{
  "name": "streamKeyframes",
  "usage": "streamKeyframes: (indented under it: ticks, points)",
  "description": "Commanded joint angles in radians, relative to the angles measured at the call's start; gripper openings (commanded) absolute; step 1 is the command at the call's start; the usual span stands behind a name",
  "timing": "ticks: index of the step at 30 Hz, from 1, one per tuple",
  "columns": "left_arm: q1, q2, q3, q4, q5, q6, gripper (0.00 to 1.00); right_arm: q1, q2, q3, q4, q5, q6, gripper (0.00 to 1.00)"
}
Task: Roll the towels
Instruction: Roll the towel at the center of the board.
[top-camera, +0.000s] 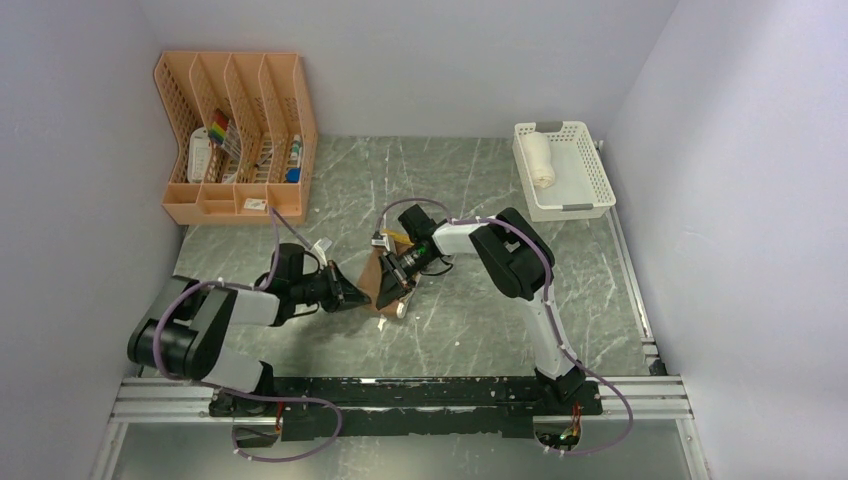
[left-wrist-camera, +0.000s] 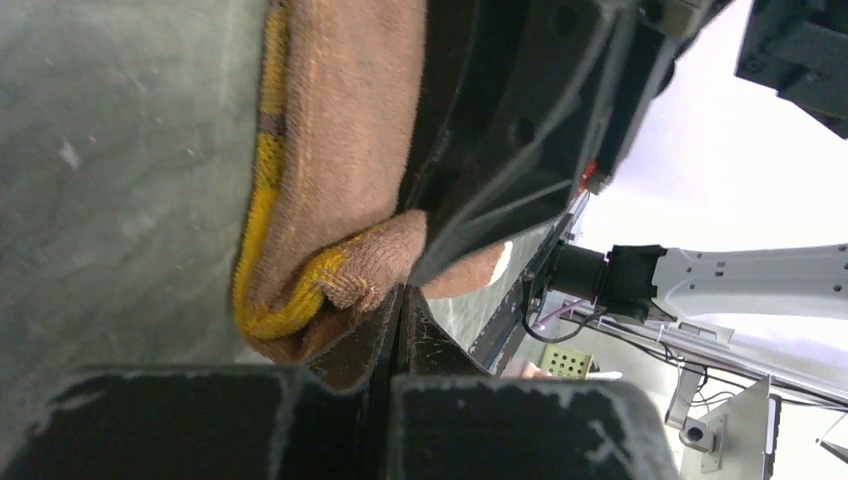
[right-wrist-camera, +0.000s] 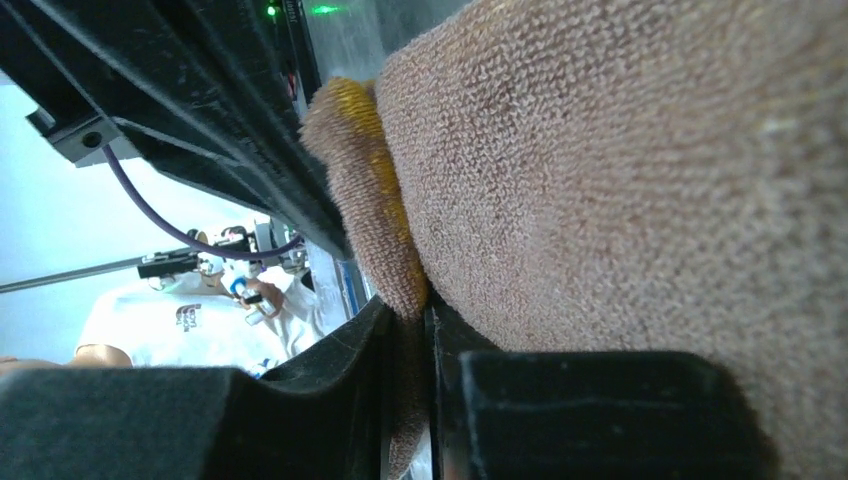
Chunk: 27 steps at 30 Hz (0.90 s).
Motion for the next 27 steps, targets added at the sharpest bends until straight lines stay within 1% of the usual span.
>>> streamKeyframes:
  ticks: [1, 5, 9, 10, 14, 17, 19, 21, 23, 27]
  points:
    - [-0.005, 0.084, 0.026, 0.174, -0.028, -0.032, 0.07, -0.019, 0.029, 0.012, -0.039, 0.093, -0.044, 0.17]
    - [-0.005, 0.145, 0.038, 0.217, -0.032, -0.038, 0.07, -0.020, 0.020, 0.040, -0.091, 0.135, -0.076, 0.27]
    - [-0.002, 0.175, 0.058, 0.196, -0.046, -0.021, 0.07, -0.020, -0.022, 0.067, -0.142, 0.207, -0.097, 0.31]
    - [-0.001, 0.181, 0.065, 0.189, -0.048, -0.018, 0.07, -0.021, -0.042, 0.069, -0.150, 0.235, -0.098, 0.33]
    - [0.003, 0.200, 0.095, 0.160, -0.050, 0.000, 0.07, -0.025, -0.152, 0.059, -0.160, 0.443, -0.099, 0.37]
    - [0.003, 0.220, 0.110, 0.143, -0.043, 0.014, 0.07, -0.023, -0.299, 0.015, -0.113, 0.622, -0.095, 0.39]
    - [0.003, 0.237, 0.117, 0.139, -0.037, 0.023, 0.07, -0.018, -0.401, -0.041, -0.031, 0.717, -0.096, 0.41]
    - [0.003, 0.256, 0.124, 0.138, -0.031, 0.030, 0.07, 0.007, -0.494, -0.102, 0.037, 0.776, -0.125, 0.43]
    - [0.003, 0.275, 0.129, 0.141, -0.024, 0.032, 0.07, 0.063, -0.552, -0.139, 0.073, 0.812, -0.179, 0.44]
    - [0.003, 0.305, 0.140, 0.145, -0.013, 0.035, 0.07, 0.174, -0.588, -0.192, 0.101, 0.856, -0.284, 0.45]
